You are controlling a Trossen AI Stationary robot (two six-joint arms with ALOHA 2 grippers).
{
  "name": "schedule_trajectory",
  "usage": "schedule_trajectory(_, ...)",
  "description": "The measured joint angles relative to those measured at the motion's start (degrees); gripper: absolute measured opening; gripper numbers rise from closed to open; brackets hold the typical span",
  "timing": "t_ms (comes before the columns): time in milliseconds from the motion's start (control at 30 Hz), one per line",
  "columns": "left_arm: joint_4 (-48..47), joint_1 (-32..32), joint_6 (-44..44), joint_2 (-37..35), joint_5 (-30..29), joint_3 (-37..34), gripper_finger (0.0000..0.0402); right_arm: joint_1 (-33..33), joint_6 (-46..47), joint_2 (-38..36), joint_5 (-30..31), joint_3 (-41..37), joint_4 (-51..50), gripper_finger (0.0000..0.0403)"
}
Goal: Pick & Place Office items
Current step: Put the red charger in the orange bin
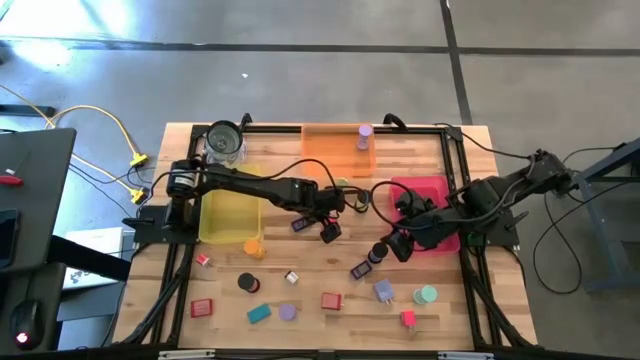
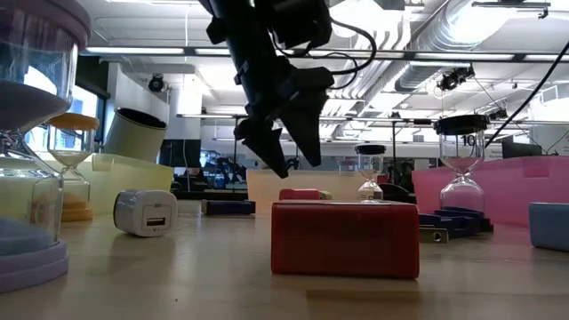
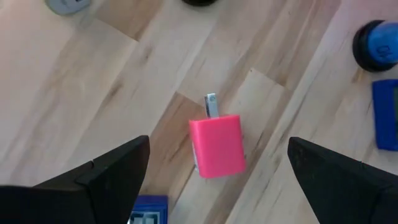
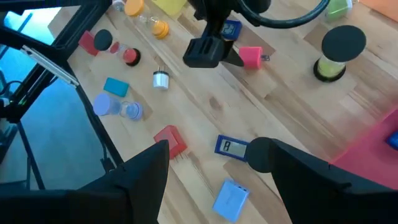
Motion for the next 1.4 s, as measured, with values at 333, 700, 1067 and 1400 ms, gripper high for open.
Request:
schedule_trajectory(333, 1.3, -0.6, -0.7, 1.9, 0.0, 0.0, 0.0374, 0.0, -4.9, 0.0, 1.1, 0.0, 0.8, 0.0259)
schedule_trajectory(700, 3.3, -1.1, -1.1, 4.2, -0.5, 0.1, 0.0373, 0.0, -10.7, 0.0, 0.5, 0.0, 3.1, 0.0259)
schedule_trajectory(1067, 3.7, 0.1, -1.1, 7.0, -0.3, 0.0, 0.0341, 0.0, -17.7, 0.0, 0.4, 0.0, 4.4, 0.0259)
schedule_trajectory(1400, 1.7, 0.1, -0.9, 7.8, -0.8, 0.2, 0.0255, -3.8, -32.8, -0.1, 1.9, 0.0, 7.0, 0.0259)
